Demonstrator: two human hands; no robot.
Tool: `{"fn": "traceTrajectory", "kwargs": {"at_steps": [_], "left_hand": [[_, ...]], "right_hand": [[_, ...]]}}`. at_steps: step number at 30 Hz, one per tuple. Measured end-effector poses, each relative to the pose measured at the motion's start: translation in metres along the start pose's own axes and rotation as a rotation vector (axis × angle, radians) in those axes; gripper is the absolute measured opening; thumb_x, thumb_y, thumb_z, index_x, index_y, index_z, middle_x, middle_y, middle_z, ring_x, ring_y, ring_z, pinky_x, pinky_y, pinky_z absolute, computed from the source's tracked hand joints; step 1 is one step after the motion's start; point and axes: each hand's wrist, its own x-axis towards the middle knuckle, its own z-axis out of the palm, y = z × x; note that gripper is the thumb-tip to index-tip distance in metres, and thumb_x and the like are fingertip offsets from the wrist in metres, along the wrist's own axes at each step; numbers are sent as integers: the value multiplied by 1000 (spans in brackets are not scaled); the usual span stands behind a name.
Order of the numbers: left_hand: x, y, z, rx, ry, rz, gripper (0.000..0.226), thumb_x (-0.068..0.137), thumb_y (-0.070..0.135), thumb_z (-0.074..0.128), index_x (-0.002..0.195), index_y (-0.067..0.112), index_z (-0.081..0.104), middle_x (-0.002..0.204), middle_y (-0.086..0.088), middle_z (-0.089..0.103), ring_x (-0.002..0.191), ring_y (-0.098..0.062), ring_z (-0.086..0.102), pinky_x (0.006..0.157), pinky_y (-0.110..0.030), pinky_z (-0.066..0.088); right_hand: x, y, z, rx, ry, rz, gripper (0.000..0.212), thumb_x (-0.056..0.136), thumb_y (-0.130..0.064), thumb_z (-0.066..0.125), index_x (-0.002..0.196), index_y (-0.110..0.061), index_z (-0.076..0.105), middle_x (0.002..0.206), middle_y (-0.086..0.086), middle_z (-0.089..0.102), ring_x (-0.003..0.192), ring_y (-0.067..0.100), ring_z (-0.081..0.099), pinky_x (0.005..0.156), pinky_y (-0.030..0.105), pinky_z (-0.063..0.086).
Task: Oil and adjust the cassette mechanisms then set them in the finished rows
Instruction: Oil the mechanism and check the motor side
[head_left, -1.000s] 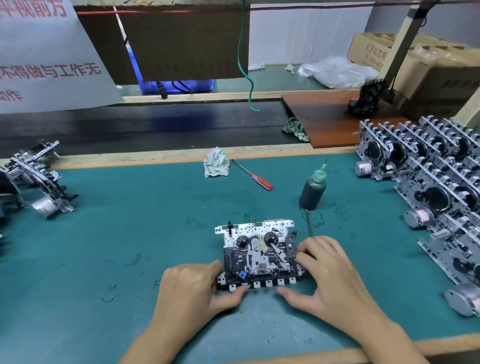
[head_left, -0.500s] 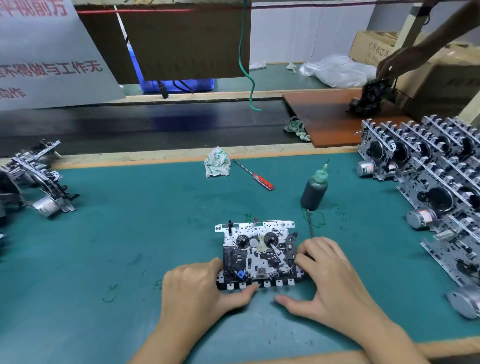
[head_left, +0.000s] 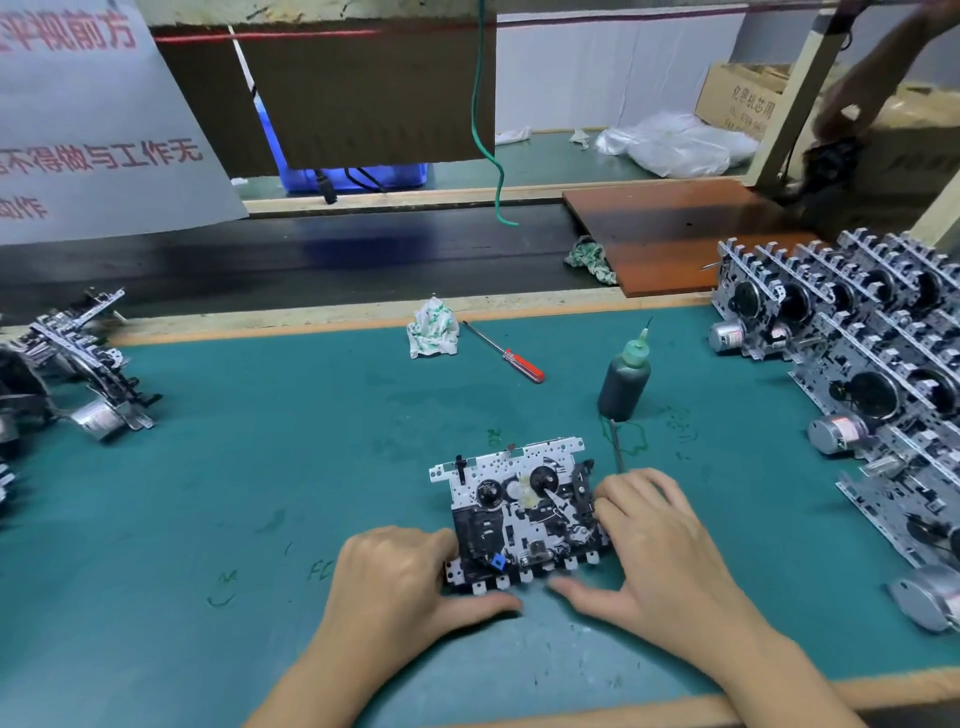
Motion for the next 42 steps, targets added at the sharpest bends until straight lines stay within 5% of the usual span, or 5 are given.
{"fn": "traceTrajectory", "kwargs": {"at_steps": [10,16,21,28,42], "left_hand": [[2,3,-2,-31,73,-232,61,62,78,46,50,22,25,33,3,37,29,-17,39,33,-20,29],[4,1,1,-5,56,-346,56,62,78,44,51,27,22,32,0,40,30,-21,45,33,-23,28],[4,0,0,-13,19,-377,56,62,79,43,47,26,30,34,5,21,33,-20,47,37,-18,19],[5,2,-3,-42,14,-392,48,62,77,44,50,32,36,33,6,18,34,-21,47,37,-17,20],[3,1,2,-56,20,-446,62,61,82,38,50,25,17,34,5,22,38,-26,46,41,-26,28]], "right_hand": [[12,8,-14,4,-107,0,60,79,-69,40,83,-15,67,86,-4,61,86,19,61,98,34,30],[44,28,-20,468,232,565,43,80,-47,63,113,-22,53,101,-8,52,101,16,50,83,25,32],[70,49,5,784,64,891,74,74,-27,79,134,-17,35,130,1,48,122,18,44,90,24,31],[71,29,0,1065,232,684,20,90,-21,63,104,-28,51,91,-18,63,90,10,62,73,15,46],[41,-31,-14,1589,629,838,10,71,-23,64,63,-23,71,59,-10,60,34,4,35,33,13,26]]}}
